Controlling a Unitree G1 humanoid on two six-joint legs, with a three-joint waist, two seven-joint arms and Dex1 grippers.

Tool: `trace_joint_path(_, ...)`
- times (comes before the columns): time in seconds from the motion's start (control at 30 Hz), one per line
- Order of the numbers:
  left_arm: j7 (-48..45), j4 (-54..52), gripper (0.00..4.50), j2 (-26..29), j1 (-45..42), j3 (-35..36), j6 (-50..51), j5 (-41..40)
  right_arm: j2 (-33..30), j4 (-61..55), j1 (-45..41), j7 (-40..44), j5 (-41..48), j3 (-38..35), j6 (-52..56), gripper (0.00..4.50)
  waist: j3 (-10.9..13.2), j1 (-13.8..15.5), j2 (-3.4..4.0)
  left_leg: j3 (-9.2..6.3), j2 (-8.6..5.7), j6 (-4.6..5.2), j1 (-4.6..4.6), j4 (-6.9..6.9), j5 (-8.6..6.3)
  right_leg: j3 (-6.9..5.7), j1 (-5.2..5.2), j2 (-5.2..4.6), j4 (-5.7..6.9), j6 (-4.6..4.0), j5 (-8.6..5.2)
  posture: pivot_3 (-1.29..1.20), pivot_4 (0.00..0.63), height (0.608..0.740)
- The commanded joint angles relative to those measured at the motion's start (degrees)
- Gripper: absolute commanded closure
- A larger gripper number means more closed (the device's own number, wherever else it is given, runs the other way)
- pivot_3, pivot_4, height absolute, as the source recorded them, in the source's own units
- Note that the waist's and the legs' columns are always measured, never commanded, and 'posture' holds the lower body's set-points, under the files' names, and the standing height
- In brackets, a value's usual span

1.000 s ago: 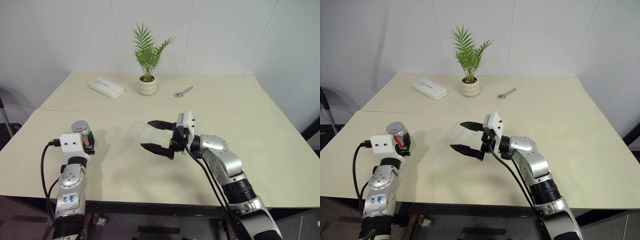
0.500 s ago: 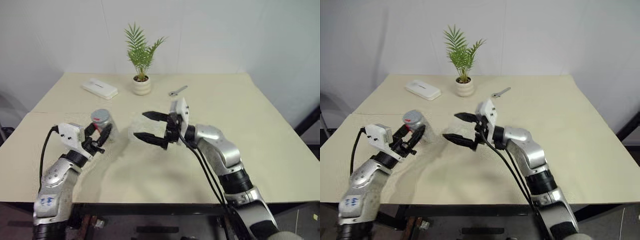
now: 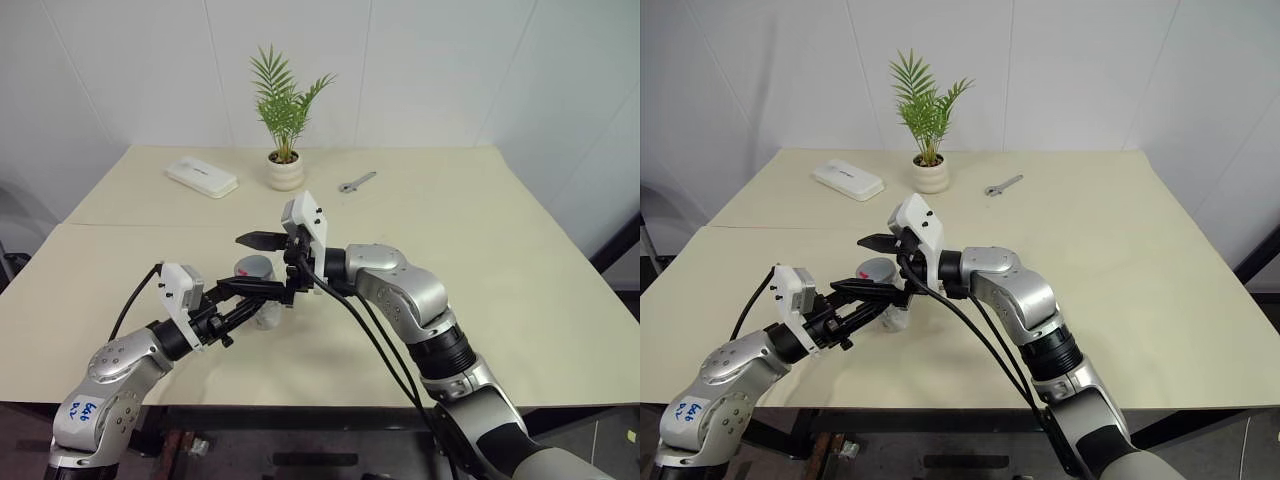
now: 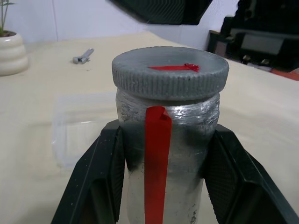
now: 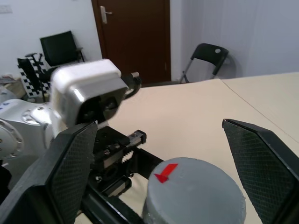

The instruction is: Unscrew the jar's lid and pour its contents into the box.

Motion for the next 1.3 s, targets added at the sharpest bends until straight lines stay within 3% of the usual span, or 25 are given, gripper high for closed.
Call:
trace_joint_path(0.03, -0.5, -2.2, 2.55, -0.2, -0.4, -0.2, -0.9, 0.1, 0.3, 0.9, -1.7, -0.9, -0.6, -1.0, -0.5, 0.00, 0.0, -0.2, 0.00, 0.02, 0.00, 0.00, 0.00, 0.00, 0.00, 0.01, -0.01, 0.00, 0.00, 0.00, 0.00, 0.00, 0.150, 0.740)
trace_joint_path(0.33, -1.1, -1.6, 2.55, -0.1, -0.9, -0.4, -1.1, 0.5, 0.0, 2.2, -1.5, -0.4, -1.4, -1.6, -1.5, 0.00, 0.0, -0.1, 0.00, 0.03, 0.01, 0.03, 0.00, 0.00, -0.02, 0.06, -0.06, 0.04, 0.05, 0.00, 0.00, 0.00, 0.150, 0.740)
trace_joint_path(0.43, -1.2, -1.7, 2.55, 0.0, -1.2, -0.3, -0.9, 0.4, -0.2, 1.4, -0.7, 0.0, -1.3, -1.2, -1.5, 0.61, 0.0, -0.1, 0.00, 0.04, 0.01, 0.03, 0.00, 0.00, -0.03, 0.07, -0.05, 0.04, 0.05, 0.00, 0.00, 0.00, 0.150, 0.740)
trace_joint_path(0.57, -1.4, -2.0, 2.55, 0.2, -1.7, 0.1, -0.5, -0.3, -0.3, 0.8, 0.4, 1.1, -1.2, -0.7, -1.6, 1.92, 0.0, -0.1, 0.00, 0.04, 0.01, 0.03, 0.00, 0.00, -0.04, 0.07, -0.05, 0.05, 0.05, 0.00, 0.00, 0.00, 0.150, 0.740)
trace_joint_path(0.77, -4.6, -0.5, 2.55, 2.9, -4.0, 1.1, 0.2, -1.3, -1.9, 1.9, -0.1, 4.5, -0.8, -0.9, -2.7, 1.94, 0.0, -0.1, -0.01, 0.04, 0.02, 0.03, 0.00, 0.00, -0.04, 0.08, -0.05, 0.06, 0.05, 0.01, 0.00, 0.00, 0.150, 0.740)
trace_joint_path(1.1, -24.5, 6.2, 2.55, 8.4, -14.2, -2.0, 3.1, -7.1, -8.1, 14.6, -11.1, 32.4, 2.5, 0.1, -9.3, 1.94, 0.0, -0.4, 0.00, 0.06, 0.13, 0.06, -0.02, 0.00, -0.08, 0.12, -0.06, 0.21, -0.03, 0.02, 0.01, 0.00, 0.150, 0.740)
trace_joint_path(1.3, -26.2, 7.0, 2.55, 6.8, -15.5, -3.4, 2.4, -5.7, -6.9, 18.7, -14.2, 35.7, 3.1, -1.7, -9.6, 1.94, 0.0, -0.3, -0.01, 0.07, 0.37, -0.06, -0.02, 0.00, -0.20, 0.16, -0.13, 0.45, 0.07, -0.02, -0.02, 0.00, 0.150, 0.740)
